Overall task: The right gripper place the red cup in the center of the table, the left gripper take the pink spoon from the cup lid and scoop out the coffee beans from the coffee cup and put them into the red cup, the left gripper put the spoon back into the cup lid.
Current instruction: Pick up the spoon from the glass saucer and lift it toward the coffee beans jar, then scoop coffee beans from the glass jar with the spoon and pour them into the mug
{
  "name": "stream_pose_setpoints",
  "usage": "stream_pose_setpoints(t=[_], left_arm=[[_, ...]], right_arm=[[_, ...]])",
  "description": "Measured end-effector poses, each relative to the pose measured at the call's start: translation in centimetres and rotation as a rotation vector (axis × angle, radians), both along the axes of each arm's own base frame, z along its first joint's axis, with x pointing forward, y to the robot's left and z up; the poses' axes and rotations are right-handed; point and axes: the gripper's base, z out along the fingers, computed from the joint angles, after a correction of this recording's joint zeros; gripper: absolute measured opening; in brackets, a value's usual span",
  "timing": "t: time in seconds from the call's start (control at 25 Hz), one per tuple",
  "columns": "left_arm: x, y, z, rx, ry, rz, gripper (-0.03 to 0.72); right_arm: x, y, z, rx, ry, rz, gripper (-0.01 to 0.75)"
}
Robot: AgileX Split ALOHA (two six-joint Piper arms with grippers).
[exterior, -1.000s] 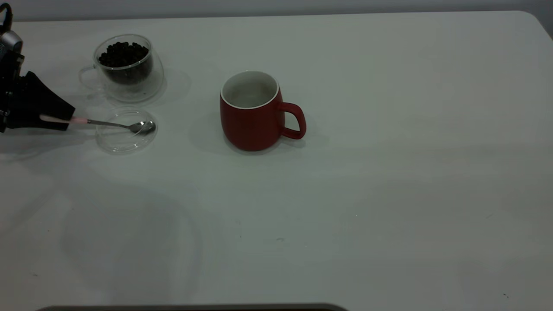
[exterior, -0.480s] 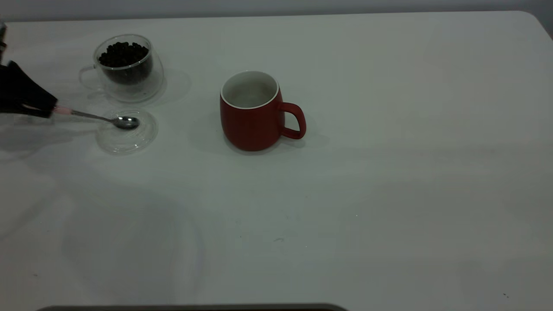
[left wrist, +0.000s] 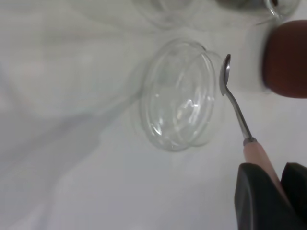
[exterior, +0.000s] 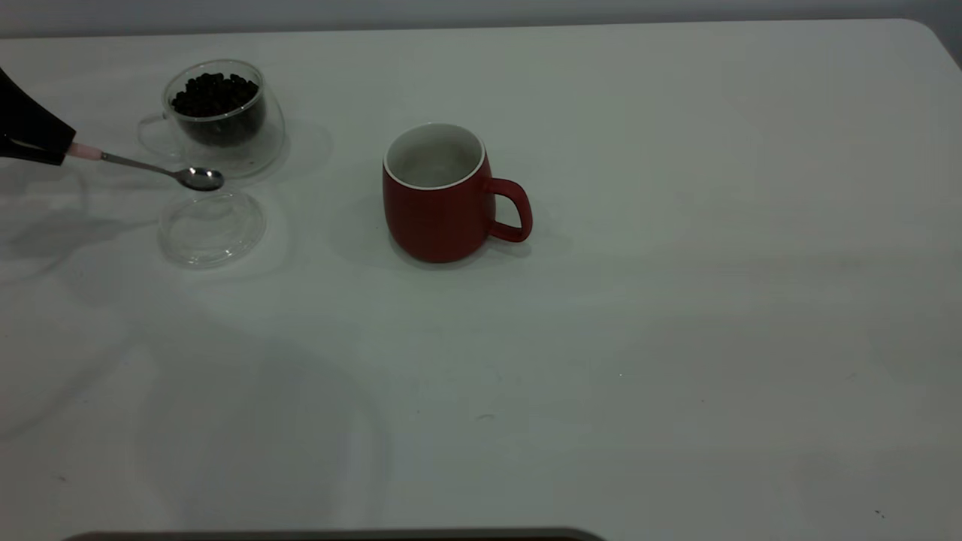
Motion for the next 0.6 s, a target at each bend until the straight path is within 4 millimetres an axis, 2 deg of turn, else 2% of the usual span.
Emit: stream_pose_setpoints(t=[0.2, 0.28, 0.44, 0.6], left_arm=[[-1.3, -0.9, 2.0, -0.033, -0.006, 0.022, 0.125], [-1.3, -1.0, 3.5, -0.027, -0.046, 0.018, 0.125], [-0.5, -0.7, 6.6, -0.004, -0.139, 0.022, 0.125], [1.2, 0.1, 8.5, 0.040, -0.232, 0.011, 0.124]], right_arm=[[0.0, 0.0, 0.0, 0.000, 0.000, 0.000, 0.591], [0.0, 0.0, 0.0, 0.000, 0.000, 0.000, 0.591], [0.0, 0.0, 0.0, 0.000, 0.000, 0.000, 0.591], [0.0, 0.0, 0.0, 0.000, 0.000, 0.000, 0.591]])
